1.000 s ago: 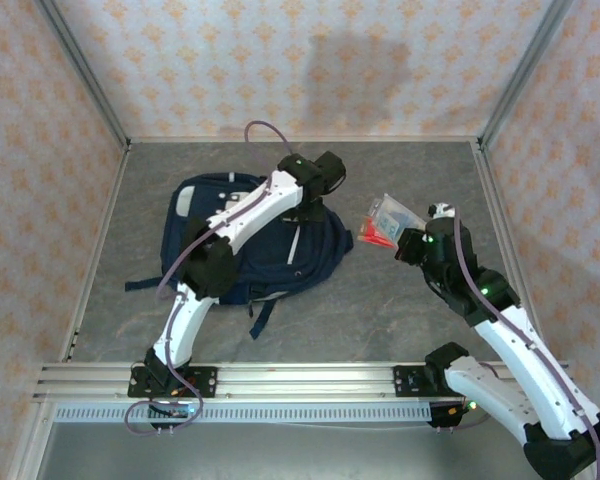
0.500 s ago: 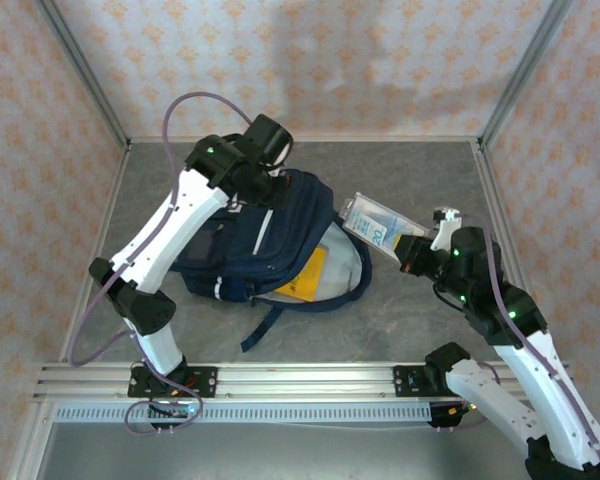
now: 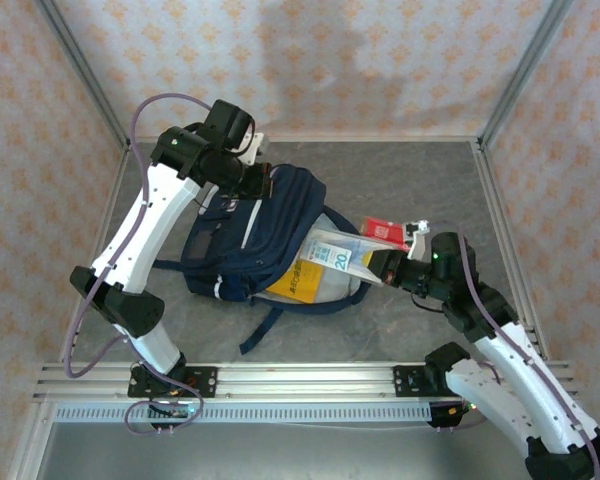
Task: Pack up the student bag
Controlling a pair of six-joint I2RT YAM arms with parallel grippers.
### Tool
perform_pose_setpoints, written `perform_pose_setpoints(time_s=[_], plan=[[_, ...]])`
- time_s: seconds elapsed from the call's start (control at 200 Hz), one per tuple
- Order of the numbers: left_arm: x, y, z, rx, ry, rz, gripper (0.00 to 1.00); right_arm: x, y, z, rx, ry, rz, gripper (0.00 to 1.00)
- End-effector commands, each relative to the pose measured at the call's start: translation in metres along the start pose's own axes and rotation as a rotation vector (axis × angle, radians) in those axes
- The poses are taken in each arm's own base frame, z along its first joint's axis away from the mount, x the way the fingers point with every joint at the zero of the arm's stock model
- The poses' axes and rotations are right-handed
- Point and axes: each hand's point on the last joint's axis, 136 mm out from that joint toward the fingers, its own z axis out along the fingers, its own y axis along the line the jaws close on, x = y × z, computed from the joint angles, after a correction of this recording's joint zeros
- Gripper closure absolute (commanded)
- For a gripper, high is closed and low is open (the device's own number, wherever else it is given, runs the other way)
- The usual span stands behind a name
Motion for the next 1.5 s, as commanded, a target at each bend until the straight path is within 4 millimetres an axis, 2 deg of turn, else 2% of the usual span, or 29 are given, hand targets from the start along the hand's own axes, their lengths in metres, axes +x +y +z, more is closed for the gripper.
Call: perform_pose_setpoints(time_s=[0.0, 0.1, 0.21, 0.315, 0.44, 0.616, 0.661, 0.736, 0.831, 0.901, 1.036, 1.091, 1.181, 1.281, 1.431, 1.496], plan=[[-0.035, -0.034, -0.046, 0.143, -0.204, 0.068, 1.00, -0.013, 0.030, -0.002, -0.142, -0.051, 0.009, 1.00], [-0.035, -0.036, -0.044, 0.159, -0.196, 0.064, 1.00, -0.016, 0.034, 0.007, -0.181, -0.055, 0.026, 1.00], [-0.037, -0.038, -0.044, 0.169, -0.200, 0.062, 1.00, -0.018, 0.031, 0.025, -0.139, -0.068, 0.011, 1.00], [-0.040, -0.040, -0.043, 0.181, -0.204, 0.055, 1.00, -0.024, 0.042, 0.043, -0.167, -0.102, 0.015, 1.00], [-0.045, -0.043, -0.041, 0.191, -0.211, 0.049, 1.00, -0.023, 0.039, 0.078, -0.130, -0.076, 0.020, 1.00], [-0.053, -0.046, -0.043, 0.208, -0.229, 0.033, 1.00, -0.018, 0.046, 0.130, -0.098, -0.060, -0.003, 0.99], [-0.056, -0.048, -0.043, 0.215, -0.235, 0.029, 1.00, -0.014, 0.043, 0.148, -0.076, -0.049, -0.004, 0.99], [-0.059, -0.049, -0.045, 0.226, -0.242, 0.023, 1.00, -0.010, 0.052, 0.171, -0.080, -0.055, -0.028, 0.98], [-0.060, -0.049, -0.044, 0.233, -0.240, 0.013, 1.00, -0.003, 0.066, 0.201, -0.102, -0.062, -0.048, 0.92], [-0.062, -0.048, -0.043, 0.239, -0.242, 0.004, 1.00, 0.005, 0.070, 0.223, -0.089, -0.044, -0.056, 0.87], [-0.067, -0.046, -0.045, 0.245, -0.258, -0.009, 1.00, 0.026, 0.064, 0.268, -0.097, 0.029, -0.035, 0.74], [-0.069, -0.044, -0.046, 0.245, -0.263, -0.016, 1.00, 0.033, 0.063, 0.280, -0.124, 0.066, -0.015, 0.65], [-0.069, -0.040, -0.046, 0.229, -0.264, -0.011, 1.00, 0.034, 0.067, 0.286, -0.185, 0.096, 0.025, 0.46], [-0.068, -0.033, -0.043, 0.209, -0.256, -0.017, 1.00, 0.026, 0.072, 0.272, -0.204, 0.090, 0.025, 0.34], [-0.068, -0.018, -0.039, 0.184, -0.245, -0.059, 1.00, 0.015, 0.086, 0.244, -0.254, 0.121, -0.062, 0.26], [-0.067, -0.010, -0.040, 0.169, -0.246, -0.082, 1.00, 0.015, 0.082, 0.236, -0.240, 0.143, -0.088, 0.25]])
